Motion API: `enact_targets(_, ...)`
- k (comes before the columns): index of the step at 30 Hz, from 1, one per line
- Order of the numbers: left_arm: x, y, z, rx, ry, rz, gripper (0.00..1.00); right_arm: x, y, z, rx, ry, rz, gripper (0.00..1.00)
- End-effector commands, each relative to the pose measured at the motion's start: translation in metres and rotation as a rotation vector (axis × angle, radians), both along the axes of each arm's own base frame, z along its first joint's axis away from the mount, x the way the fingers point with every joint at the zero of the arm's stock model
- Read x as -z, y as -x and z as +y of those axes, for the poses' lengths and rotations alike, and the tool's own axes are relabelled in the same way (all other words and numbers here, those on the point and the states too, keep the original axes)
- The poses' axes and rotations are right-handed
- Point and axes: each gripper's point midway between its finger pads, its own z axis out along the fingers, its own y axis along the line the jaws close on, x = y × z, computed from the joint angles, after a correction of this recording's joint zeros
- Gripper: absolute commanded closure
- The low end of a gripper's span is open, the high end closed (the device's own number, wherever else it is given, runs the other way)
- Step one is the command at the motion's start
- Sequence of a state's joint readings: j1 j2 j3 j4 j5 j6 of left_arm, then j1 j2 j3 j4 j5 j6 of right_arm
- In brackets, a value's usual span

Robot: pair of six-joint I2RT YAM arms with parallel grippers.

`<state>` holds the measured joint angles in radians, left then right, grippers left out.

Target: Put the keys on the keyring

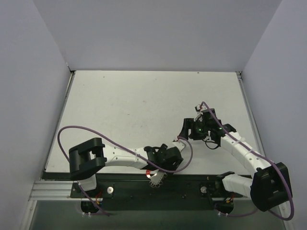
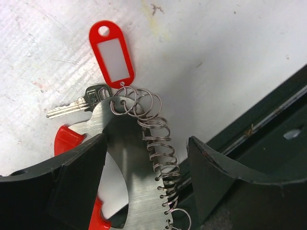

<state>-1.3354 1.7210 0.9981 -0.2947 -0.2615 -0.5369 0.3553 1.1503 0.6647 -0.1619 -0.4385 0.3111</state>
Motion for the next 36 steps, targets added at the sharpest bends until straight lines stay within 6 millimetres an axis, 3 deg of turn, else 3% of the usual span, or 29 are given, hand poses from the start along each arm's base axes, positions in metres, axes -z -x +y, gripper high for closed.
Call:
enact_targets(1, 0.026, -0.006, 0.031, -0.066, -0.160, -0.017, 0.22, -0.011, 0.001, -0.002, -0.011, -0.012, -0.020, 0.35)
enact_targets(6, 0.030, -0.011, 0.044, -0.064, -0.209, -0.042, 0.28, -0.007, 0.003, 0.001, -0.024, -0.021, 0.001, 0.35)
enact_targets(10, 0.027, -0.020, 0.056, -0.056, -0.242, -0.071, 0.51, 0.001, 0.010, 0.002, -0.042, -0.025, 0.032, 0.36)
enact_targets(18, 0.017, -0.038, 0.090, -0.011, -0.406, -0.157, 0.40, 0.001, 0.012, 0.005, -0.061, -0.039, 0.038, 0.36)
enact_targets(21, -0.001, -0.039, 0.084, -0.007, -0.320, -0.171, 0.31, -0.001, 0.011, 0.008, -0.071, -0.050, 0.037, 0.36)
enact_targets(24, -0.039, -0.046, 0.067, -0.024, -0.143, -0.188, 0.22, -0.002, 0.010, 0.011, -0.080, -0.060, 0.038, 0.36)
enact_targets(25, -0.061, -0.048, 0.056, -0.023, -0.041, -0.192, 0.21, -0.002, 0.010, 0.011, -0.080, -0.061, 0.034, 0.36)
enact_targets(27, -0.089, -0.063, 0.054, -0.056, 0.066, -0.192, 0.21, -0.002, 0.009, 0.011, -0.080, -0.061, 0.035, 0.36)
enact_targets(29, -0.105, -0.069, 0.046, -0.041, 0.154, -0.160, 0.23, -0.001, 0.010, 0.011, -0.078, -0.058, 0.034, 0.36)
enact_targets(30, -0.114, -0.081, 0.048, -0.061, 0.180, -0.161, 0.25, -0.001, 0.009, 0.011, -0.081, -0.058, 0.031, 0.36)
enact_targets(33, -0.127, -0.091, 0.040, -0.019, 0.217, -0.155, 0.38, 0.000, 0.009, 0.010, -0.078, -0.059, 0.032, 0.36)
enact_targets(34, -0.124, -0.093, 0.042, -0.006, 0.203, -0.126, 0.46, 0.000, 0.009, 0.010, -0.078, -0.058, 0.033, 0.35)
enact_targets(36, -0.119, -0.096, 0.036, 0.024, 0.167, -0.107, 0.49, 0.001, 0.009, 0.011, -0.079, -0.060, 0.037, 0.35)
